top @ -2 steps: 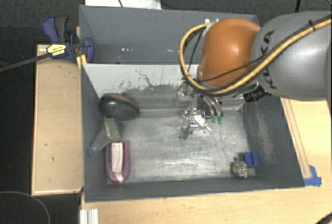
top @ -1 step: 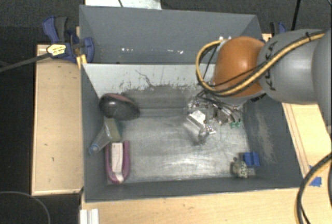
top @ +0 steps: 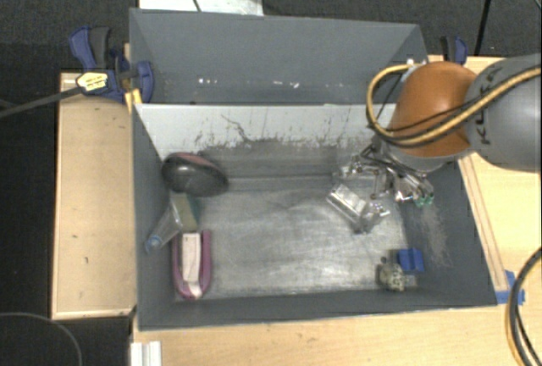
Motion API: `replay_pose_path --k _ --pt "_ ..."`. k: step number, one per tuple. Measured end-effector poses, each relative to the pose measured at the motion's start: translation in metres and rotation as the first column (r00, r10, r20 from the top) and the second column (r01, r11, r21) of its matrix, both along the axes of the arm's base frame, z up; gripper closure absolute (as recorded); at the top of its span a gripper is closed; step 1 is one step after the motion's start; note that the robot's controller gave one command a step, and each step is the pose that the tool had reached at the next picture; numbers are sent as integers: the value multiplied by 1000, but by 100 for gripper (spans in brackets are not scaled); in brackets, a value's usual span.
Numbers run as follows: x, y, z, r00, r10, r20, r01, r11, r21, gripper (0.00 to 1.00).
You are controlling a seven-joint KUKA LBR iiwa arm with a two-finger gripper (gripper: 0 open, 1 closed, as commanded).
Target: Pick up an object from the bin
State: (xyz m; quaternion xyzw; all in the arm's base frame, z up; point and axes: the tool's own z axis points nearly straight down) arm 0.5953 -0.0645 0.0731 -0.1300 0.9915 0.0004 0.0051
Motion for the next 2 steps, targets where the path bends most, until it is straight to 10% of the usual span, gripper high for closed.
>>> replay_pose_path --k 1,2 --pt "-13 -5 1 872 489 -1 -489 872 -6 0" --pt "-13 -4 1 875 484 0 -484 875 -5 100"
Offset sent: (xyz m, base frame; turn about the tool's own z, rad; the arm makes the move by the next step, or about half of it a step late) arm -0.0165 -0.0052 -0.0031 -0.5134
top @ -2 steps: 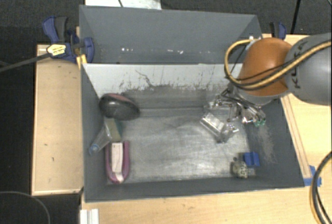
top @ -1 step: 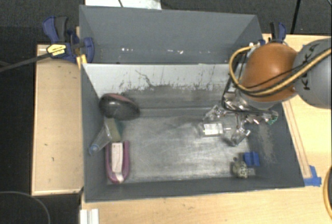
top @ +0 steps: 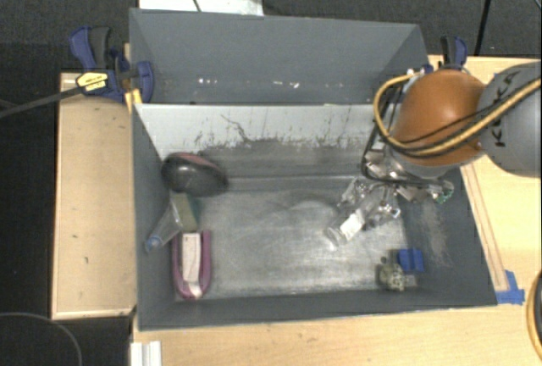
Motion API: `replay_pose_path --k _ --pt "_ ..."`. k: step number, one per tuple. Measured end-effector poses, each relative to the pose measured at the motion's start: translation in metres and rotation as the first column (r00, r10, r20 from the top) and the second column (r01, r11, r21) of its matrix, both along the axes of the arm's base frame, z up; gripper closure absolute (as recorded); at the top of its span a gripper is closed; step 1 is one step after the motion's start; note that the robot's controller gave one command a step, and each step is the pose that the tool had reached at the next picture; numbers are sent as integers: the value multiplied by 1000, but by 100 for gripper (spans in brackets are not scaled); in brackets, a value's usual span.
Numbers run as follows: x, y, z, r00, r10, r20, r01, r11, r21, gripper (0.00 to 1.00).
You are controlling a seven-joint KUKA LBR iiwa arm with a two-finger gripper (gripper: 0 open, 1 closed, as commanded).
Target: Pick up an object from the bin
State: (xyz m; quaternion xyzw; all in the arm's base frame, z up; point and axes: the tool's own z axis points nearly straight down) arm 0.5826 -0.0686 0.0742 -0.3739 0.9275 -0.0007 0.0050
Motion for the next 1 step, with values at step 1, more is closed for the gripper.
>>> replay_pose_path --k 1 --pt "2 1 118 1000 19 2 -19 1000 -3 100"
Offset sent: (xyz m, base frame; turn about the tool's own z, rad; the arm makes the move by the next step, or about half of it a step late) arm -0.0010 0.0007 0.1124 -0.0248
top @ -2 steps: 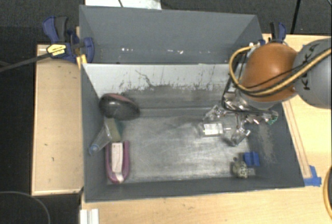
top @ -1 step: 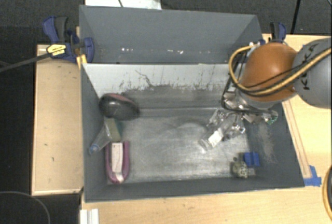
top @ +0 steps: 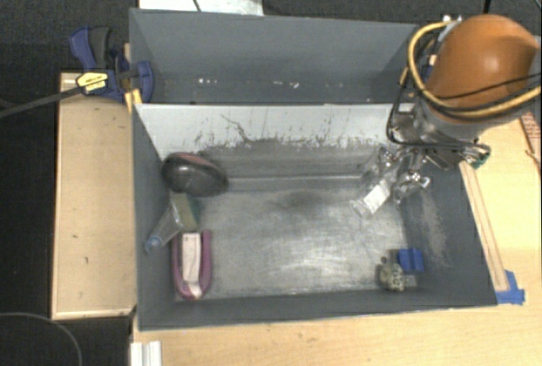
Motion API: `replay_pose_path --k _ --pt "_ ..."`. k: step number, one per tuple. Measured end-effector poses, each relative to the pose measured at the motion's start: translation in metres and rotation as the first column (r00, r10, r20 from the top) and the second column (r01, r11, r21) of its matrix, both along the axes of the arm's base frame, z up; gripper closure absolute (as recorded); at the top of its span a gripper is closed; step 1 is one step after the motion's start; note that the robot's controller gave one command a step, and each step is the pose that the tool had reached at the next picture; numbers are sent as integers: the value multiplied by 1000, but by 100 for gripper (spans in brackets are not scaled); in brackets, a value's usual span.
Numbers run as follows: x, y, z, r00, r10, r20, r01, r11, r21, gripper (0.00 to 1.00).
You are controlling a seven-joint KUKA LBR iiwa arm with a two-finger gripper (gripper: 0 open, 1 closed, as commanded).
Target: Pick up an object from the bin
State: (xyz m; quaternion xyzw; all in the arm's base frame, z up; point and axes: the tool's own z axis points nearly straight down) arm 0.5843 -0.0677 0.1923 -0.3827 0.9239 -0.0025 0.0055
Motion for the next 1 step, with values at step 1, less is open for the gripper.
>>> replay_pose_path --k 1 --pt "-2 -3 143 998 -60 2 60 998 0 100"
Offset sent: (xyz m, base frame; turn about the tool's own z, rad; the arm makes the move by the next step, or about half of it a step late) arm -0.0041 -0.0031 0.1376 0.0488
